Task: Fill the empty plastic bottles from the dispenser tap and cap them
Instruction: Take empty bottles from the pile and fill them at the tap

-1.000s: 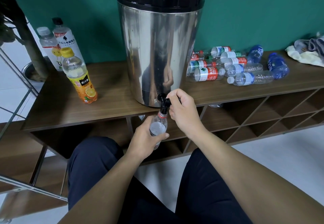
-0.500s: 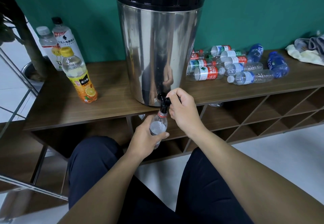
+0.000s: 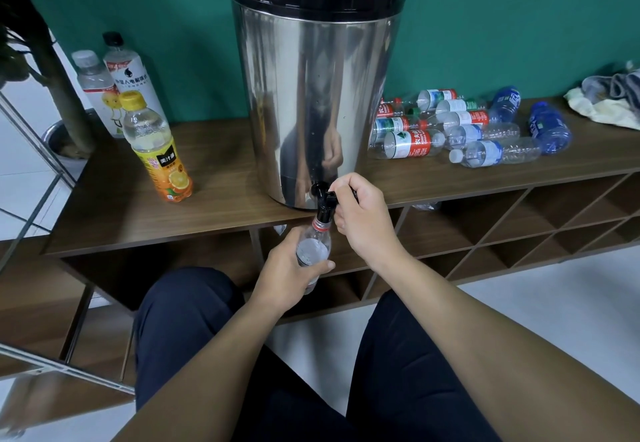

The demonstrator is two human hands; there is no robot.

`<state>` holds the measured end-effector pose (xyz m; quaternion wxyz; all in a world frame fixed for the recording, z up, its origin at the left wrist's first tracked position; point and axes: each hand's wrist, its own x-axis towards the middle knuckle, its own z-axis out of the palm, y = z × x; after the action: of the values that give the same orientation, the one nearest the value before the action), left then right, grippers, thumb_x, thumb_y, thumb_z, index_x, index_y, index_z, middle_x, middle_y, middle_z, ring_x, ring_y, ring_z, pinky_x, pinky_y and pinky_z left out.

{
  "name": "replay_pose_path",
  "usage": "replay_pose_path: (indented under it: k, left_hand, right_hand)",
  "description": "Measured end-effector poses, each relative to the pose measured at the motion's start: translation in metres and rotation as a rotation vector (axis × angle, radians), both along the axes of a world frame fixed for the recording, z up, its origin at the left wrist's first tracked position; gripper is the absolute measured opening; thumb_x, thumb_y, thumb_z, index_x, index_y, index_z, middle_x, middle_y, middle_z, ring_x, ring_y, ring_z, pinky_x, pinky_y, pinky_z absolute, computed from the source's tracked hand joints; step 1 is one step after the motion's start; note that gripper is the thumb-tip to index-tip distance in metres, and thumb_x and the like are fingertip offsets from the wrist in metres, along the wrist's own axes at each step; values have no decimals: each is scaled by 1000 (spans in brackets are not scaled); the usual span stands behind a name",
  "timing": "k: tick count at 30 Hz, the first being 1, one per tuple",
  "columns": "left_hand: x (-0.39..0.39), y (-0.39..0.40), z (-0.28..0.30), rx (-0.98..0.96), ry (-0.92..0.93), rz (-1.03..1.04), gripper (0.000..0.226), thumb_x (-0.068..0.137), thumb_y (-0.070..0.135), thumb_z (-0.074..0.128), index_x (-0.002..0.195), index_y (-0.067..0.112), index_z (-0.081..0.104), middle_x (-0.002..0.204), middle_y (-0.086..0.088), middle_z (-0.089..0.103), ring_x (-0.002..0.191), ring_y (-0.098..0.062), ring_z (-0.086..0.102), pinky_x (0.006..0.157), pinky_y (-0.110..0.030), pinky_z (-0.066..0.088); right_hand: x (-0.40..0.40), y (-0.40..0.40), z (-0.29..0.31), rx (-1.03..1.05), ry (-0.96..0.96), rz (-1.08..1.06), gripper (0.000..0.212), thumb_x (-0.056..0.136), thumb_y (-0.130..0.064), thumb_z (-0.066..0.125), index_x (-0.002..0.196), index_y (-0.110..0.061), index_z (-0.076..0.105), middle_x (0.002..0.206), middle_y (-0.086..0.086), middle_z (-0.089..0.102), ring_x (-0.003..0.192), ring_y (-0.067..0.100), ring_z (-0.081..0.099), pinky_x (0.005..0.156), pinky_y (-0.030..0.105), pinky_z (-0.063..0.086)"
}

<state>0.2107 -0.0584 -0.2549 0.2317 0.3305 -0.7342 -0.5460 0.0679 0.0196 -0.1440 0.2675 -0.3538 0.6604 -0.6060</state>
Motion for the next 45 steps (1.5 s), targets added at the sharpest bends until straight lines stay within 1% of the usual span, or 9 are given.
replay_pose_path:
  k: [4,10,17,22,24,27,32,36,45]
  left_hand:
    - [0,0,0,1,-8,1,64,88,35,96,142,40,61,122,15,75,114,-5,72,90,-20,58]
    - [0,1,1,34,14,9,61,90,30,95,140,40,63,121,9,76,109,-16,74,76,-11,59]
    - [-1,1,0,12,6,0,63,89,34,95,141,43,62,121,13,76,114,-11,74,89,-25,63]
    - [-1,1,-1,44,19,1,61,90,30,96,140,41,63,122,8,76,110,-11,74,74,-7,57]
    - [-1,0,-2,23,6,-4,63,89,33,96,140,42,62,122,12,76,114,-10,73,79,-7,56]
    - [-2,-1,-3,6,-5,-6,63,87,36,97,140,44,62,122,14,76,115,-8,73,90,-19,60]
    - [-2,-2,-4,-21,-17,-17,63,88,38,96,140,44,61,123,17,75,116,-3,71,98,-24,58]
    - [-1,-1,-3,-11,-30,-17,63,89,36,95,140,44,61,122,17,75,115,0,70,93,-20,55]
    - [-1,-1,-3,-26,-32,-19,63,88,35,96,141,42,61,122,16,76,115,-3,71,99,-27,58]
  right_hand:
    - [0,0,0,-1,5,2,36,114,-25,54,81,-35,63,61,-16,50,57,7,45,56,27,37]
    - [0,0,0,-4,4,-1,35,115,-23,53,82,-32,62,61,-17,51,57,6,46,56,25,38]
    - [0,0,-1,-12,2,0,34,115,-24,53,84,-32,64,62,-17,52,58,6,47,57,25,39]
    - [0,-1,-1,-16,-12,-4,38,114,-24,54,79,-37,63,61,-15,49,56,7,44,56,26,37]
    - [0,-1,-1,-21,-16,-1,39,114,-23,54,78,-38,63,61,-15,49,56,7,44,56,26,37]
    - [0,-1,-1,-22,-14,3,39,114,-24,54,79,-38,64,62,-15,50,57,8,45,56,26,37]
    - [-1,-1,-2,-15,-6,0,34,114,-25,54,83,-35,65,62,-15,51,58,8,47,57,26,38]
    - [-1,-2,-4,-10,0,-3,31,114,-26,54,86,-33,64,63,-16,52,58,6,48,57,25,39]
    - [-1,-2,-3,-8,-1,-4,30,114,-25,53,87,-30,64,63,-16,53,58,5,48,57,25,39]
